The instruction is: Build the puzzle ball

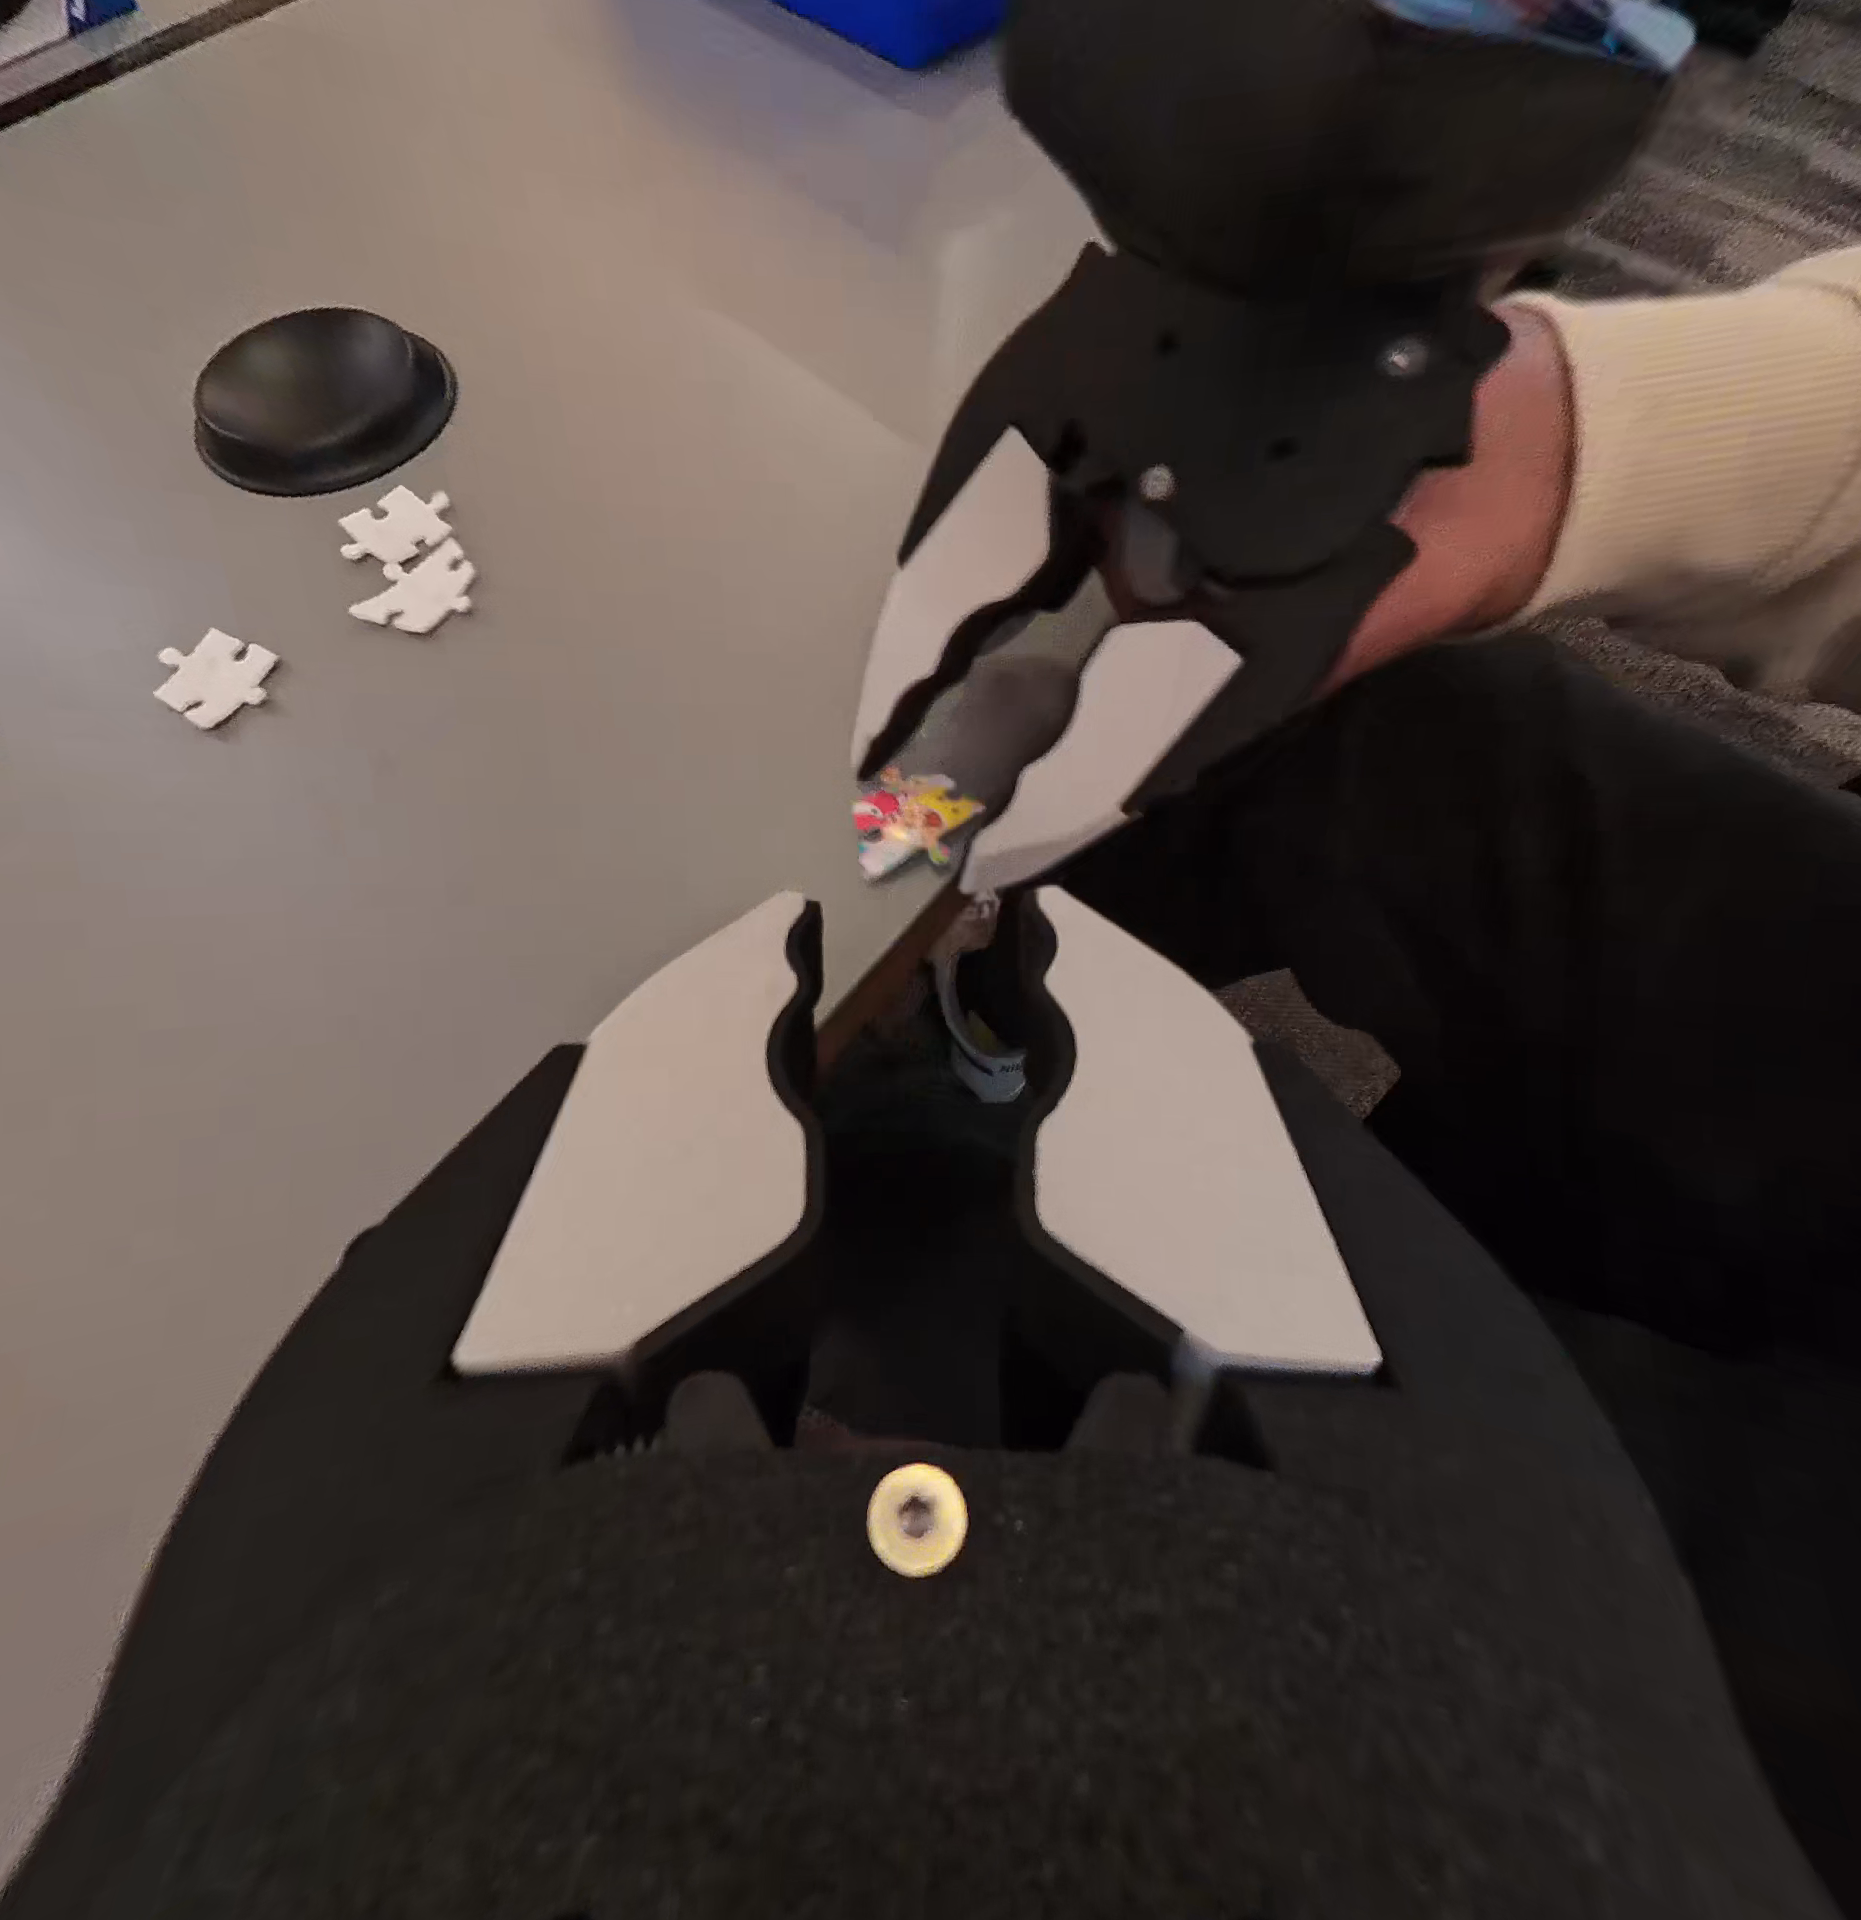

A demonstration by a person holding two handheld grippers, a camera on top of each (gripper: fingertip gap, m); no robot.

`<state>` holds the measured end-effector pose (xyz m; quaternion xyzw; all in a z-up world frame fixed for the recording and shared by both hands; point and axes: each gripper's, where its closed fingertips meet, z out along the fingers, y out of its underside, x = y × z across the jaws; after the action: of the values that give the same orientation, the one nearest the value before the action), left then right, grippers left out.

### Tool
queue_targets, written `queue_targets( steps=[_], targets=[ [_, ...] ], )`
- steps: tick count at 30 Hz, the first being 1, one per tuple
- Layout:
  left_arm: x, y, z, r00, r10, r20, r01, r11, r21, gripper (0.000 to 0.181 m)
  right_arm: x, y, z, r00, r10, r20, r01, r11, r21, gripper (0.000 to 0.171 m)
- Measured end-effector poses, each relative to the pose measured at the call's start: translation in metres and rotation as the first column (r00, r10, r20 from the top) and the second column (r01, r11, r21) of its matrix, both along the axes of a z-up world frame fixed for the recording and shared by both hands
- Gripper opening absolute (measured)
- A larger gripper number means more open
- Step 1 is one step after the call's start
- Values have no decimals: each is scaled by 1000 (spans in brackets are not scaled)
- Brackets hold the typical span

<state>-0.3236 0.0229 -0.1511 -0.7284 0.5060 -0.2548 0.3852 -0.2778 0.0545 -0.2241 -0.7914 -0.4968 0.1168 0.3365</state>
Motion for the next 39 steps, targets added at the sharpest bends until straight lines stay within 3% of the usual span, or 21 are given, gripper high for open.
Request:
queue_targets(
  steps=[2, 8, 10, 13, 16, 19, 20, 22, 24, 26, 28, 32, 34, 37, 39],
  targets=[
    [-8, -18, 1, 1000, 5, -19, -5, 1000, 25, 36, -2, -7, 2, 1000, 22, -8, -22, 1000, -21, 25],
    [-33, -73, -13, 999, 33, -13, -34, 999, -27, 33, 20, -19, 9, 994, -79, -70, 76, 996, -40, 23],
    [-36, -88, -17, 999, 41, -7, -41, 998, -53, 33, 46, -14, 30, 984, -140, -107, 141, 990, 5, 23],
    [-32, -103, -22, 998, 54, 37, -50, 994, -102, 33, 144, 20, 82, 934, -330, -136, 346, 930, 121, 23],
    [-34, -111, -35, 998, 63, 2, -62, 995, -74, 33, 311, 73, 133, 775, -612, -159, 632, 747, 204, 23],
    [-41, -114, -49, 996, 82, -42, -84, 995, -45, 33, 434, 124, 128, 613, -776, -148, 790, 609, 76, 24],
    [-42, -119, -54, 996, 85, -33, -87, 993, -75, 33, 458, 137, 121, 589, -799, -119, 808, 586, 58, 25],
    [-47, -138, -61, 996, 90, -10, -91, 985, -147, 33, 479, 149, 116, 547, -829, -116, 834, 552, -7, 50],
    [-58, -153, -63, 994, 109, -12, -109, 983, -144, 33, 467, 135, 145, 528, -816, -233, 844, 535, 40, 40],
    [-74, -168, -61, 991, 129, -44, -132, 989, -70, 33, 424, 91, 171, 556, -769, -314, 828, 543, 137, 34],
    [-90, -187, -54, 986, 156, -62, -157, 988, 1, 34, 360, 22, 163, 598, -748, -288, 799, 587, 133, 33],
    [-112, -242, -34, 982, 189, -14, -189, 982, 5, 33, 184, -163, 95, 711, -650, -267, 665, 746, -42, 31],
    [-115, -273, -24, 986, 168, 7, -168, 986, 8, 33, 123, -267, 66, 732, -645, -219, 655, 755, -35, 31],
    [-113, -316, -8, 991, 131, 10, -131, 987, 93, 33, 83, -409, 54, 671, -706, -225, 729, 684, 29, 22],
    [-101, -350, -3, 997, 71, 16, -73, 991, 112, 33, 83, -492, 63, 581, -775, -249, 803, 596, 19, 26]
  ],
)
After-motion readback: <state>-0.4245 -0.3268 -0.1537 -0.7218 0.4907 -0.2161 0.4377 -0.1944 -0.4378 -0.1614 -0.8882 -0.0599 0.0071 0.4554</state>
